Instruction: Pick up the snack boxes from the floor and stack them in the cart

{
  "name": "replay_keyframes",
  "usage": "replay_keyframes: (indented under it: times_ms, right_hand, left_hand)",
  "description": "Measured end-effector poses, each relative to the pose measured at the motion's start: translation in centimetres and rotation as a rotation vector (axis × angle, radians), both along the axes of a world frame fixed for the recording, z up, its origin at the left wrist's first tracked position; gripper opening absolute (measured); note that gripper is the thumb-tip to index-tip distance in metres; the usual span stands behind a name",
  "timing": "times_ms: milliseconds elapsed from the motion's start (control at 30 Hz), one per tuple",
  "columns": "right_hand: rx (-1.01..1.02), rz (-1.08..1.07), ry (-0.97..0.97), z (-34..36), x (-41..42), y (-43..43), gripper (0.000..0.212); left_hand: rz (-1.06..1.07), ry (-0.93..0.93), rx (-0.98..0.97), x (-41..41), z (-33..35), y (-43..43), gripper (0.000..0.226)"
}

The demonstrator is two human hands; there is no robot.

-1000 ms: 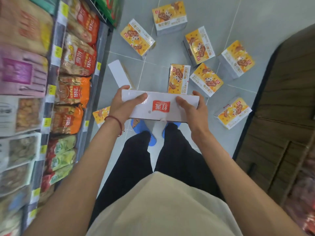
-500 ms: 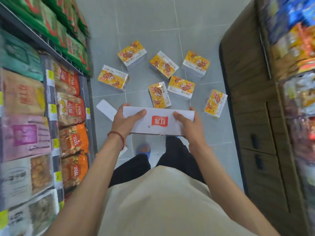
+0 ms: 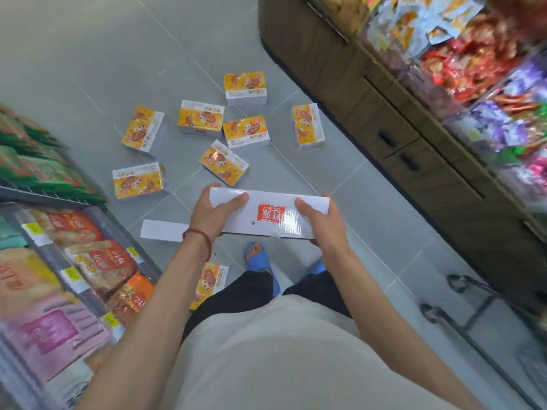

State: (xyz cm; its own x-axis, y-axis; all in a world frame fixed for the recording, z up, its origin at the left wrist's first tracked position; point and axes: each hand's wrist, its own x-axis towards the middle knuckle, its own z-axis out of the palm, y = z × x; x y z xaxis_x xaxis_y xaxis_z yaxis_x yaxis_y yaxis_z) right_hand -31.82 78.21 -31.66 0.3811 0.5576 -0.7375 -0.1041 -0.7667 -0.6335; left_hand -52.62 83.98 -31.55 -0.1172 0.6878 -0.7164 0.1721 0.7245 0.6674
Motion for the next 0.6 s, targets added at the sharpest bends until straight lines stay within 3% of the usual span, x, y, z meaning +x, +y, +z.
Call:
replay_keyframes:
  times_ms: [67, 133, 233, 300, 400, 500, 600]
  right_hand:
    - [0.020, -0.050, 0.000, 0.7, 1.3, -2.3, 0.045]
    - [0.053, -0.130, 0.008, 0.6, 2.7, -5.0, 0.032]
    - [0.057, -0.239, 0.001, 0.7, 4.6, -9.1, 0.060]
    - [0.066, -0.315, 0.002, 0.9, 6.0, -11.9, 0.066]
    - [0.085, -0.418, 0.002, 1.4, 8.1, -16.4, 0.063]
    - [0.121, -0.488, 0.007, 2.2, 10.0, -21.2, 0.041]
    - [0.146, -0.585, 0.025, 2.7, 11.9, -26.0, 0.045]
  left_hand:
    - [-0.078, -0.005, 0.013, 1.8, 0.2, -0.6, 0.050]
    - [-0.149, -0.016, 0.018, 3.8, 0.3, -1.3, 0.049]
    - [-0.254, -0.030, 0.018, 6.9, 0.4, -3.0, 0.060]
    - [-0.324, -0.023, 0.024, 8.9, 0.4, -4.8, 0.063]
    - [-0.392, -0.034, 0.035, 11.9, 0.2, -8.0, 0.065]
    - [-0.454, -0.038, 0.050, 14.8, 0.7, -11.8, 0.062]
    - [-0.535, -0.035, 0.069, 18.1, 1.5, -15.3, 0.058]
